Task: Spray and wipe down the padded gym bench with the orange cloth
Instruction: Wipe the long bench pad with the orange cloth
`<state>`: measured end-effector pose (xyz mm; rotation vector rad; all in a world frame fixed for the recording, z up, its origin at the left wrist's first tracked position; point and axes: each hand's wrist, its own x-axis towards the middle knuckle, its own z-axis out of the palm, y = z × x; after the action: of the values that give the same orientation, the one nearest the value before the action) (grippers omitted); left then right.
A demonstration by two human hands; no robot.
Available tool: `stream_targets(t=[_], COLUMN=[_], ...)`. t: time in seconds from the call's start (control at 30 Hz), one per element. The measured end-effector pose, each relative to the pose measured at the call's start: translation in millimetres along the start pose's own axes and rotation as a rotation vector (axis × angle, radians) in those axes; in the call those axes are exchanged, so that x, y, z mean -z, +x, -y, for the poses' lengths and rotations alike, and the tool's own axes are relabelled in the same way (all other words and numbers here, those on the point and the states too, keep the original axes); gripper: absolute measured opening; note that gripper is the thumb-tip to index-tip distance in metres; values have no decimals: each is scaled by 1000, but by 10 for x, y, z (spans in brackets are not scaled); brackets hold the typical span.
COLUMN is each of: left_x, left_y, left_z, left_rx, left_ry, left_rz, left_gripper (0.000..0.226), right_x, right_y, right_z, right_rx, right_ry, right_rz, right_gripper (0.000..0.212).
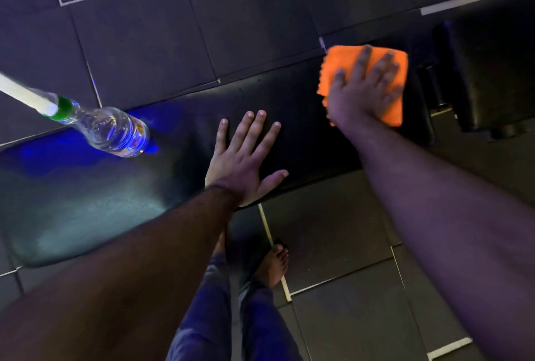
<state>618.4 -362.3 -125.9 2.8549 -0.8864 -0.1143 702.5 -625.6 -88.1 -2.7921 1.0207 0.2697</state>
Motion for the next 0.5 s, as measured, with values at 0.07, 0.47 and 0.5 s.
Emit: stream_targets(t=[0.07,0.47,0.5], left_x=[50,431,414], left_y=[2,-74,-89], left_z=[0,627,640], left_rx=[0,459,453], left_ry=[-20,-251,-275], left_rz=[14,34,15], left_gripper=[96,99,101], right_x=[-75,-99,-132], right_y=[-214,-447,-468], right_z=[305,389,568], right_rx=[180,39,29], right_ry=[-37,15,33], right_rz=[13,16,9], right_gripper=[74,71,71])
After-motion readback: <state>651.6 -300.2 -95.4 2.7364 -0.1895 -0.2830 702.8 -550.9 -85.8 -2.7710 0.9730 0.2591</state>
